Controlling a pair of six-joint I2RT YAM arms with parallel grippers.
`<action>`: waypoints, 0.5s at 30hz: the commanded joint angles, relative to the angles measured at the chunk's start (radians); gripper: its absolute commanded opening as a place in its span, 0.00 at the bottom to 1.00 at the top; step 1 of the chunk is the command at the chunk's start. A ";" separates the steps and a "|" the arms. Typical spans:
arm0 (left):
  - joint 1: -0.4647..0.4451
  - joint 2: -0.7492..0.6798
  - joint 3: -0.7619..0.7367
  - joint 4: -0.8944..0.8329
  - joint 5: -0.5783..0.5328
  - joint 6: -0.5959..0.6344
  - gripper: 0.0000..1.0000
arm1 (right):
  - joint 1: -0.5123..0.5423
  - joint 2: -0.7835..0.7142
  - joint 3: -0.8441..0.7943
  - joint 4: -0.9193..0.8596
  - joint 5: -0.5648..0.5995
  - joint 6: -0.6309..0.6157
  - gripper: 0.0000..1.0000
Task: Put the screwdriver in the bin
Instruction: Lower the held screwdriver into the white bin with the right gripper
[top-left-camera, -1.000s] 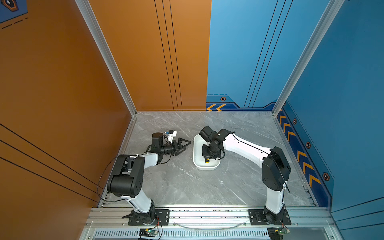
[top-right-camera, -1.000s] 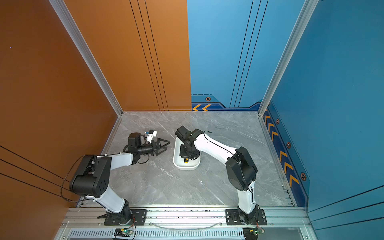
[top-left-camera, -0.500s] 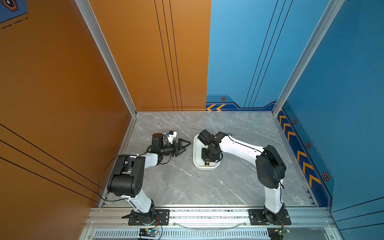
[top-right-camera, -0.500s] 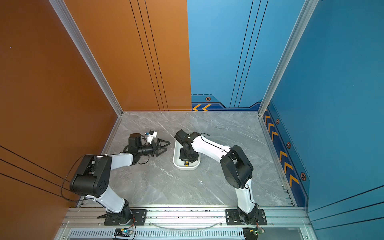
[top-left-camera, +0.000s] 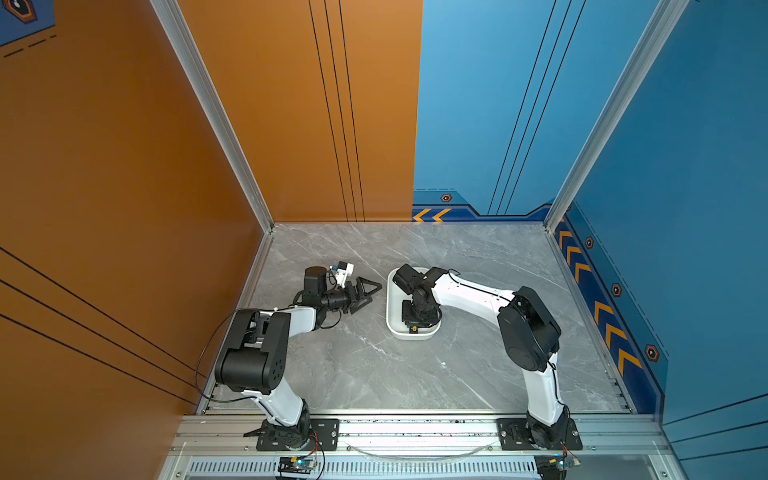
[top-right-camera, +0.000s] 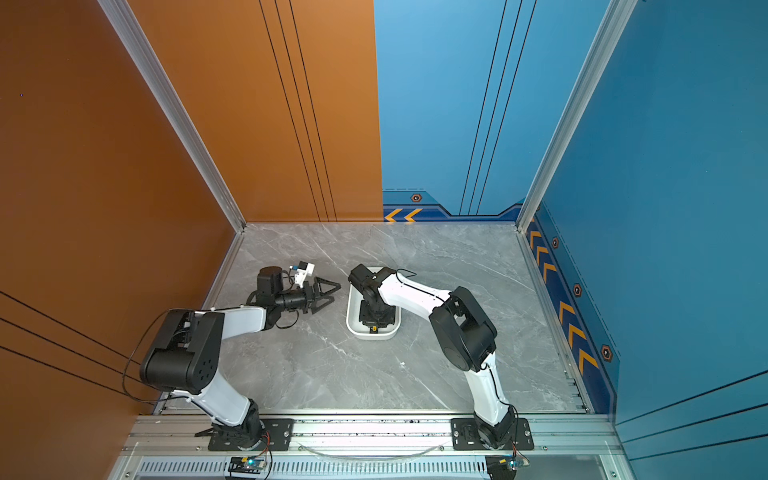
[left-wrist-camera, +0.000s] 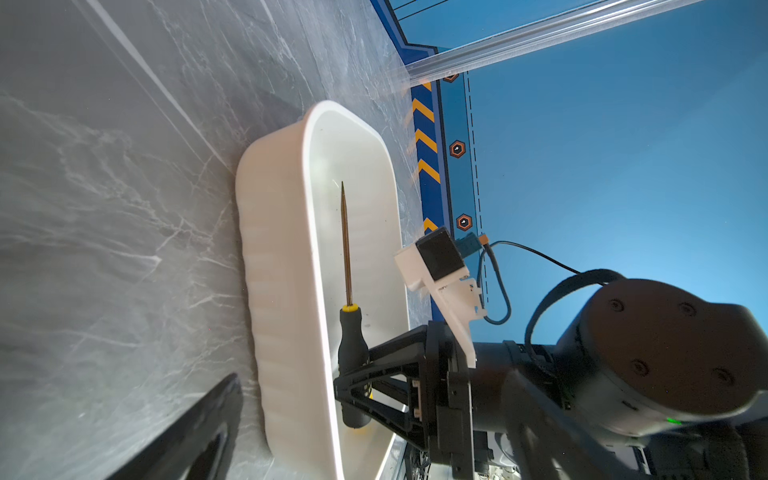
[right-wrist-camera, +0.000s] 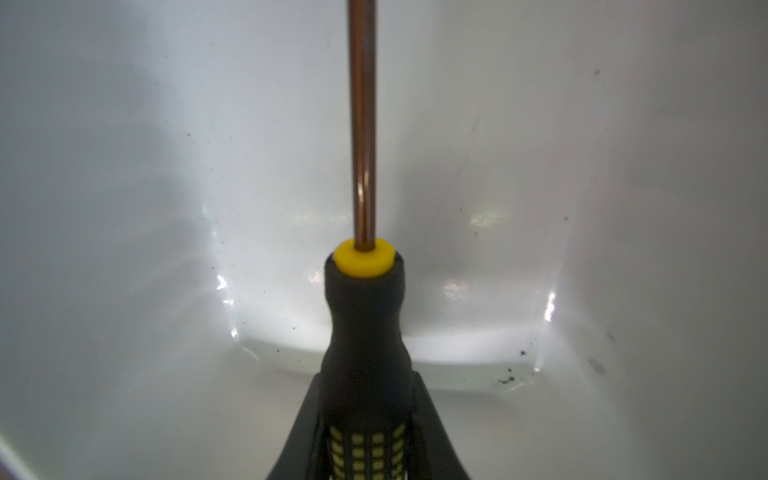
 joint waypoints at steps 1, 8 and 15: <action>-0.006 0.015 -0.015 0.005 -0.006 0.024 0.98 | -0.007 0.008 0.000 0.016 -0.002 0.008 0.00; -0.006 0.017 -0.017 0.005 -0.005 0.024 0.98 | -0.013 0.018 0.000 0.024 -0.006 0.011 0.00; -0.002 0.009 -0.025 0.005 -0.006 0.025 0.98 | -0.019 0.063 0.000 0.026 -0.015 0.006 0.00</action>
